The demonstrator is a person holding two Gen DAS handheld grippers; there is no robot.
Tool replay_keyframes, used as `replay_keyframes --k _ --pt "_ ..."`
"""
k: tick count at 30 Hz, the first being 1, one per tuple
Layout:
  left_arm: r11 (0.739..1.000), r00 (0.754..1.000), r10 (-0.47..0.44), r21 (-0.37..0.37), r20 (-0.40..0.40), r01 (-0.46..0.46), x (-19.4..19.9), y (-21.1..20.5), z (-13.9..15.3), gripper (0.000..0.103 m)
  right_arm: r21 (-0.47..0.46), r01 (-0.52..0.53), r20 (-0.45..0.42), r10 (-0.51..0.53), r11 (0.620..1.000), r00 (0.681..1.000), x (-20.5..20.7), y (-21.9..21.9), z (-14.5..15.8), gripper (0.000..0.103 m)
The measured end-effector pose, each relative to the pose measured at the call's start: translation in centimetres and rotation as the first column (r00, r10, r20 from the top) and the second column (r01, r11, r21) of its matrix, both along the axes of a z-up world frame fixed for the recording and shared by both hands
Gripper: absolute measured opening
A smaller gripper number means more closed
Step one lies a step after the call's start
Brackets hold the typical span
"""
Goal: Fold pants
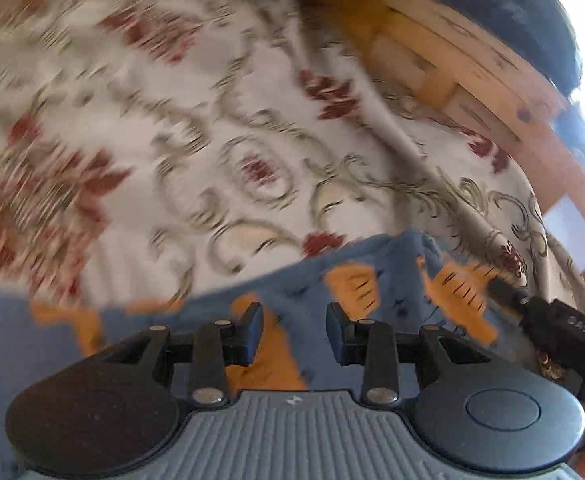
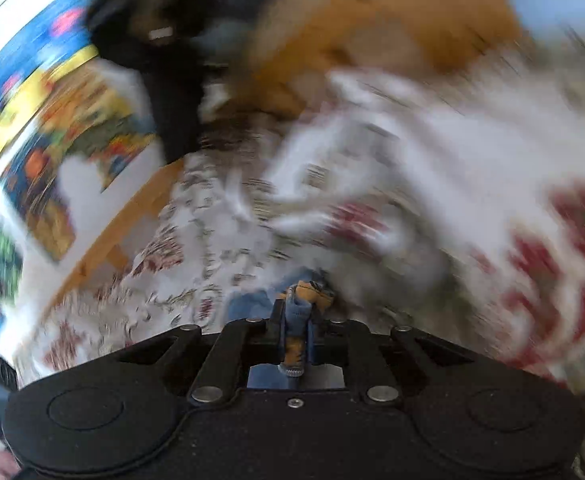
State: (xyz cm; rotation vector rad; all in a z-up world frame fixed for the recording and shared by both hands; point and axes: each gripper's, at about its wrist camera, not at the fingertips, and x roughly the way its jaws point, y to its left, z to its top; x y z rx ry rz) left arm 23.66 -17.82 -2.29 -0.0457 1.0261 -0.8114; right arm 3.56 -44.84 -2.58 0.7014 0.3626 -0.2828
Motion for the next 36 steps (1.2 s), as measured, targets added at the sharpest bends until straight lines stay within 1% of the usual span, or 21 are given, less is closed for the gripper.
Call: replay_keyframes --k 1,3,4,5,6,8,10,13,14,15,17,20,22,26,29,30,31,33,34,35,36 --pt "1.0 1.0 0.014 -0.016 -0.024 -0.014 0.1 1.1 0.1 0.039 -0.062 -0.029 0.016 0.03 0.998 0.999 0.2 1.0 1.0 0.01" --pt "0.998 0.998 0.032 -0.061 -0.055 -0.035 0.1 3.3 0.7 0.052 -0.175 -0.09 0.039 0.098 0.98 0.994 0.9 3.1 3.0 0.01" --pt "0.995 0.997 0.04 -0.089 -0.06 -0.045 0.0 4.7 1.2 0.066 -0.241 -0.129 0.046 0.144 0.962 0.989 1.3 4.4 4.0 0.01" --pt "0.992 0.997 0.046 -0.118 -0.058 -0.052 -0.1 5.8 1.7 0.073 -0.305 -0.164 0.047 0.187 0.938 0.981 1.6 5.9 4.9 0.01" --pt "0.987 0.997 0.05 -0.152 -0.055 -0.058 -0.3 7.1 2.3 0.074 -0.36 -0.2 0.044 0.231 0.911 0.972 1.8 7.3 5.6 0.01" --pt "0.974 0.997 0.054 -0.215 -0.057 -0.065 -0.5 9.6 3.1 0.078 -0.457 -0.282 0.018 0.326 0.843 0.945 2.5 10.5 6.7 0.01" --pt "0.956 0.994 0.074 -0.276 -0.081 -0.094 -0.6 12.2 3.3 0.082 -0.534 -0.383 -0.044 0.428 0.754 0.903 3.2 14.4 6.9 0.01" --pt "0.927 0.983 0.114 -0.34 -0.147 -0.158 -0.5 15.4 2.4 0.084 -0.578 -0.507 -0.139 0.535 0.639 0.833 3.9 19.4 6.0 0.01" --pt "0.918 0.976 0.128 -0.351 -0.176 -0.183 -0.5 16.3 1.8 0.085 -0.58 -0.545 -0.175 0.561 0.606 0.809 4.0 21.1 5.2 0.01" --pt "0.912 0.968 0.141 -0.352 -0.207 -0.208 -0.5 17.1 1.1 0.085 -0.568 -0.579 -0.207 0.58 0.585 0.788 3.9 22.5 4.4 0.01" --pt "0.91 0.951 0.167 -0.332 -0.259 -0.25 -0.4 18.3 -0.4 0.085 -0.525 -0.64 -0.267 0.605 0.561 0.75 4.0 24.8 2.4 0.01" --pt "0.913 0.929 0.192 -0.29 -0.317 -0.288 -0.2 19.2 -2.4 0.085 -0.51 -0.67 -0.324 0.602 0.539 0.73 4.3 26.7 0.5 0.01" --pt "0.917 0.922 0.183 -0.279 -0.34 -0.285 -0.1 19.2 -3.3 0.085 -0.503 -0.672 -0.327 0.6 0.544 0.73 4.2 26.9 0.1 0.01" --pt "0.921 0.927 0.138 -0.299 -0.35 -0.25 0.1 18.4 -3.3 0.085 -0.522 -0.651 -0.31 0.589 0.551 0.747 3.7 27.0 0.1 0.012" --pt "0.923 0.915 0.124 -0.294 -0.384 -0.248 0.6 17.3 -3.6 0.085 -0.54 -0.64 -0.303 0.583 0.547 0.754 3.2 27.2 -0.3 0.013" --pt "0.924 0.909 0.133 -0.283 -0.395 -0.258 0.7 17.0 -3.7 0.084 -0.546 -0.636 -0.304 0.579 0.545 0.756 3.2 27.3 -0.4 0.014" --pt "0.925 0.904 0.141 -0.272 -0.404 -0.266 0.9 16.9 -3.9 0.08 -0.552 -0.636 -0.305 0.579 0.54 0.756 3.3 27.4 -0.4 0.014" --pt "0.929 0.893 0.178 -0.227 -0.413 -0.291 1.3 16.3 -4.1 0.063 -0.562 -0.636 -0.309 0.58 0.528 0.754 3.2 27.6 -0.5 0.016" --pt "0.934 0.889 0.197 -0.195 -0.414 -0.298 1.5 16.0 -4.1 0.042 -0.567 -0.636 -0.31 0.579 0.524 0.754 3.2 27.7 -0.6 0.017" --pt "0.938 0.888 0.201 -0.179 -0.414 -0.296 1.8 15.6 -4.2 0.023 -0.57 -0.636 -0.312 0.579 0.52 0.753 3.1 27.9 -0.7 0.017" --pt "0.942 0.89 0.206 -0.163 -0.406 -0.292 1.9 15.4 -4.2 0.023 -0.573 -0.638 -0.314 0.58 0.515 0.751 3.1 28.0 -0.7 0.018"
